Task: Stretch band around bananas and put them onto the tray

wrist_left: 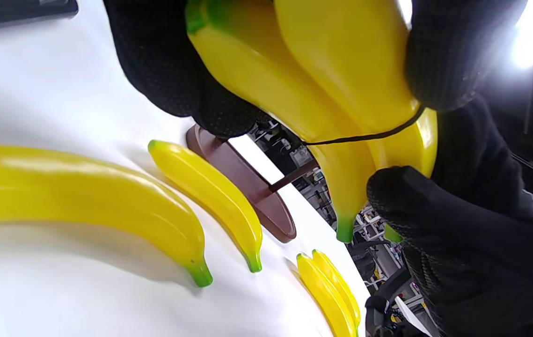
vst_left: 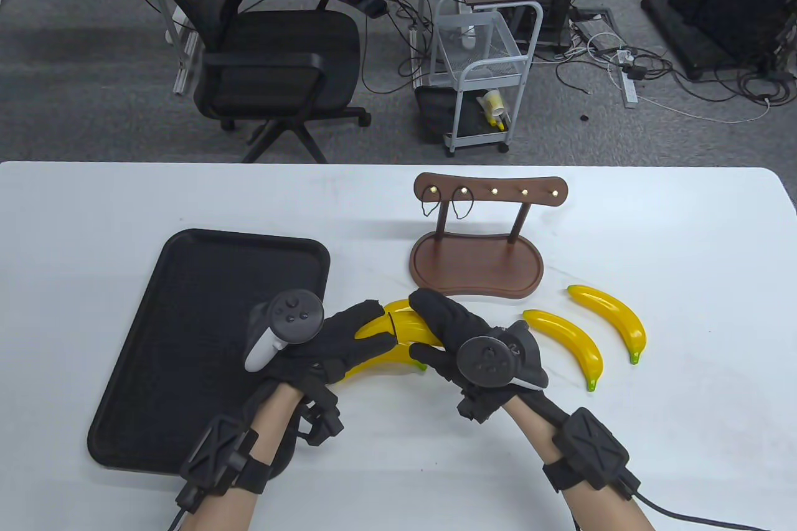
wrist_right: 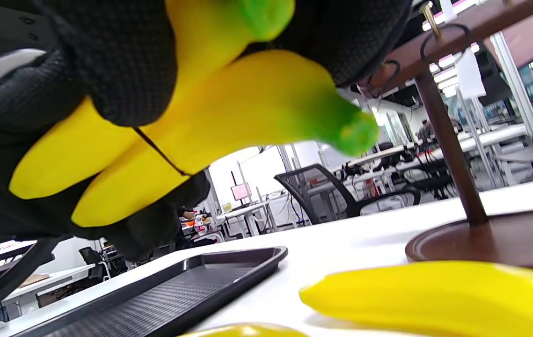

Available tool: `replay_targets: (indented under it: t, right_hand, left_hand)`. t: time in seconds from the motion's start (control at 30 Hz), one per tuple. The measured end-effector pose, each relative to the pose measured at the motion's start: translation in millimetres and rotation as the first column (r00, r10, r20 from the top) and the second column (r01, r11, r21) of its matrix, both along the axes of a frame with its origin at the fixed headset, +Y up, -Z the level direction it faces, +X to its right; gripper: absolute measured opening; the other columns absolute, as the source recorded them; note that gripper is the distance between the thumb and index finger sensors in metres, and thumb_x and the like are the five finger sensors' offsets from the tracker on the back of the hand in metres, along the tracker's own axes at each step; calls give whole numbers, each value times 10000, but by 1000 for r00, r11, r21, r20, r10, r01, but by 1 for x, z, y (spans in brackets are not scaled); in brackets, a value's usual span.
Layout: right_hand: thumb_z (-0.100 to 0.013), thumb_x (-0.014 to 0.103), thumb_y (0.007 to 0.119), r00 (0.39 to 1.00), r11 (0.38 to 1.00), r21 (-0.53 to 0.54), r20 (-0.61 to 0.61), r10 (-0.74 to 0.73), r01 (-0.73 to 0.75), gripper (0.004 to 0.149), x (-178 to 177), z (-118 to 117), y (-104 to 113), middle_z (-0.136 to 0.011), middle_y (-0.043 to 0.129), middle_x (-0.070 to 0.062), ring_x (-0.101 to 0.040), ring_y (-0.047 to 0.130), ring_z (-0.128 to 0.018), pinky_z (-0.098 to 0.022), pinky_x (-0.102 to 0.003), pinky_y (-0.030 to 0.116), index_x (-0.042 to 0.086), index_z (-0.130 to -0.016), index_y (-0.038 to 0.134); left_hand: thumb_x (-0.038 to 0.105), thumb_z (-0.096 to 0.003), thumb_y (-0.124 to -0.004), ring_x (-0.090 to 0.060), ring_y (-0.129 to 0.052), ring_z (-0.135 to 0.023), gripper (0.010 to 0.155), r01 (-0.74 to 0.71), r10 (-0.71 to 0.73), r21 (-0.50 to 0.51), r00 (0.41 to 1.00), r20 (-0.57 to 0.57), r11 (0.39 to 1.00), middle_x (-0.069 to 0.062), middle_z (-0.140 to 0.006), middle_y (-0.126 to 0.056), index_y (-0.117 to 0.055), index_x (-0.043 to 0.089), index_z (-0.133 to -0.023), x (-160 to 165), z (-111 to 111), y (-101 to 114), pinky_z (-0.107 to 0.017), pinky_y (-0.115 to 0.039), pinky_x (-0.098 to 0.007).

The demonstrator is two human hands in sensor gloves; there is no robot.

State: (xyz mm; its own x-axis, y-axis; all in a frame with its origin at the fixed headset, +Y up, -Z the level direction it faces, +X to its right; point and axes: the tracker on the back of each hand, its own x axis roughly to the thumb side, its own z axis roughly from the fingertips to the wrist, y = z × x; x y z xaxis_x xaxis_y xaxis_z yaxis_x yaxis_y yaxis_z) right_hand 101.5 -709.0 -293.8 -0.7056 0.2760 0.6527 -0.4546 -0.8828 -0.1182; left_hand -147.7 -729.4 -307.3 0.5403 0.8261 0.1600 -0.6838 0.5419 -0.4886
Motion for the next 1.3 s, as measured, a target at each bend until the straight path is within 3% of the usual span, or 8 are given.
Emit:
replay_targets:
  t: [0.3, 0.63, 0.97, 1.17, 1.3]
  right_hand:
    - [-474, 359, 890, 1000, 994, 106, 19, 25, -27, 722, -4, 6, 0, -1042, 713, -69, -290, 834, -902, -617, -443, 773, 165, -1064, 524]
    - [-466, 343, 905, 999, 994, 94, 21, 51, -52, 714, -4, 7, 1, -1015, 743, -85, -293, 862, -871, -606, -444, 788, 145, -1054, 552]
    - [-470, 339, 902, 997, 1000, -9, 80, -8, 8, 709, 5, -3, 3, -1000, 760, -123, -319, 878, -846, -583, -459, 796, 109, -1053, 571]
    - [-467, 341, 905, 993, 994, -98, 112, -46, 57, 708, 11, -11, 0, -986, 779, -143, -336, 892, -825, -566, -469, 801, 84, -1048, 593]
    - [-467, 340, 907, 991, 982, -163, 104, -78, 95, 707, 12, -14, -2, -978, 788, -154, -344, 897, -816, -560, -475, 802, 76, -1047, 601]
  left_hand:
    - [654, -557, -730, -395, -931, -825, 848, -32, 34, -75, 999, 25, 997, -189, -1110, -728, -531, 67, -1136, 3, 0, -5, -641, -741, -547]
    - [630, -583, -651, -448, -850, -924, 795, 6, -3, -63, 999, 48, 998, -202, -1163, -661, -508, 94, -1152, 6, 1, -4, -691, -678, -579]
    - [601, -584, -675, -384, -758, -1035, 709, 132, -126, 189, 991, -44, 973, -91, -1201, -625, -501, 207, -1148, 4, 8, 22, -773, -615, -550]
    - [585, -562, -737, -338, -790, -1037, 709, 298, -286, 344, 954, -87, 890, -42, -1201, -635, -489, 261, -1142, 15, 16, 29, -788, -643, -512]
    - [551, -557, -771, -303, -851, -993, 703, 379, -367, 395, 924, -110, 837, -25, -1175, -675, -489, 269, -1136, 24, 20, 29, -769, -689, -486]
